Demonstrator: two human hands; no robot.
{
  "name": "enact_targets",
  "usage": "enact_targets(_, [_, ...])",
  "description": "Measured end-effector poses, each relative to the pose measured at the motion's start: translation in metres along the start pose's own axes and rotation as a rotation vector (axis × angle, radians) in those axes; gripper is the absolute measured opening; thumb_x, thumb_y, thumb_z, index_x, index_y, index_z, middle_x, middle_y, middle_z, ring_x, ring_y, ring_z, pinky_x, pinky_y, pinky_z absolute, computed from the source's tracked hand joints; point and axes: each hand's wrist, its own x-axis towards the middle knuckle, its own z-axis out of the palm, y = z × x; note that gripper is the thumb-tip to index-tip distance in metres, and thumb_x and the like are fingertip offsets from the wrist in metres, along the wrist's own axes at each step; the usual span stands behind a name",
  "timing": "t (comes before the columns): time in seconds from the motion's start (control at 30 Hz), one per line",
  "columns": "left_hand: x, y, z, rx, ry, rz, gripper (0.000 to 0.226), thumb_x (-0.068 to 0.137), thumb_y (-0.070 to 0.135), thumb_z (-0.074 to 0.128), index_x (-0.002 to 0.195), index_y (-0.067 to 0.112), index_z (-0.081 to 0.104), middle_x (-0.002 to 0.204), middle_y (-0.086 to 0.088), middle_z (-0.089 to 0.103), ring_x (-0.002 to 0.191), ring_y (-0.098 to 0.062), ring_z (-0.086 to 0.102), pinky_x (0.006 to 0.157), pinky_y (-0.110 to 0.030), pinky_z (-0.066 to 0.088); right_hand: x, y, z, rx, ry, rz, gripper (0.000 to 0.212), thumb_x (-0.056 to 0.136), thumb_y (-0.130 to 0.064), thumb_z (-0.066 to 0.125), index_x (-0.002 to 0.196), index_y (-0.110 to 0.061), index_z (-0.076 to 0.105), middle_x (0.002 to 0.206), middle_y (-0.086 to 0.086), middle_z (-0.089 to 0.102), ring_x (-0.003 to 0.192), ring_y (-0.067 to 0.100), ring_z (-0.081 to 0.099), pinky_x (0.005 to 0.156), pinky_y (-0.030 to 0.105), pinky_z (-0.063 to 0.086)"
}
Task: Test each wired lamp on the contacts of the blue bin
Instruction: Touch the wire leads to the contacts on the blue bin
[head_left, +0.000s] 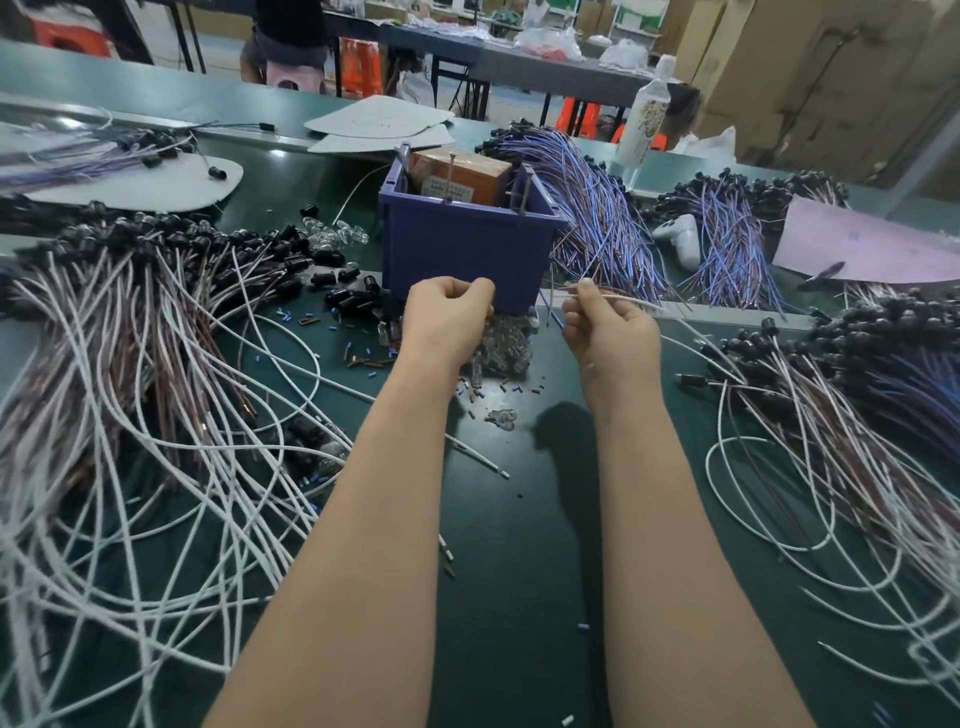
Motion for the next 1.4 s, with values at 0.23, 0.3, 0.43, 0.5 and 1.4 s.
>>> enact_targets(0.23, [-0.007, 0.001, 0.010, 0.080, -0.254, 0.025, 0.015, 0.094, 0.029, 0.056, 0.094, 0.019, 0.067, 0.094, -0.001, 0.068, 0.080, -0.010, 0.059, 0.066, -0.017, 0.047, -0.006, 0.000, 0.012, 0.163, -0.039, 0.068, 0.025, 0.094, -0.006, 0.055, 0.070, -0.007, 0.059, 0.051, -0.004, 0.062, 0.046, 0.003, 0.056, 0.050, 0.013, 0.048])
enact_targets(0.3, [-0.009, 0.002, 0.016, 0.126, -0.344, 0.015, 0.027, 0.098, 0.037, 0.046, 0.110, 0.020, 0.065, 0.108, 0.000, 0.065, 0.102, -0.014, 0.059, 0.088, -0.029, 0.046, -0.009, -0.001, 0.016, 0.232, -0.059, 0.103, 0.025, 0.094, -0.004, 0.054, 0.069, -0.007, 0.059, 0.051, -0.002, 0.062, 0.045, 0.005, 0.056, 0.049, 0.015, 0.049])
enact_targets(0.43, [-0.011, 0.008, 0.030, 0.093, -0.348, 0.015, 0.038, 0.103, 0.032, 0.035, 0.127, 0.013, 0.056, 0.126, -0.007, 0.060, 0.115, -0.021, 0.055, 0.096, -0.032, 0.041, -0.017, 0.002, 0.030, 0.233, -0.040, 0.160, 0.024, 0.094, -0.007, 0.055, 0.071, -0.008, 0.059, 0.050, -0.004, 0.062, 0.045, 0.006, 0.059, 0.046, 0.016, 0.049])
enact_targets(0.5, [-0.010, 0.008, 0.033, 0.035, -0.266, 0.022, 0.034, 0.103, 0.028, 0.037, 0.122, 0.010, 0.059, 0.119, -0.011, 0.063, 0.107, -0.024, 0.058, 0.096, -0.035, 0.046, -0.020, 0.004, 0.037, 0.222, -0.007, 0.179, 0.025, 0.094, -0.009, 0.057, 0.069, -0.010, 0.060, 0.050, -0.004, 0.062, 0.046, 0.006, 0.059, 0.047, 0.017, 0.049])
enact_targets(1.4, [0.004, 0.000, 0.009, 0.077, -0.008, 0.281, 0.020, 0.097, 0.015, 0.049, 0.085, 0.015, 0.065, 0.068, 0.006, 0.061, 0.063, -0.011, 0.052, 0.066, -0.027, 0.043, -0.019, -0.027, 0.047, -0.778, -0.184, -0.346, 0.017, 0.089, -0.006, 0.058, 0.098, -0.018, 0.066, 0.083, 0.002, 0.067, 0.084, 0.019, 0.066, 0.080, 0.028, 0.052])
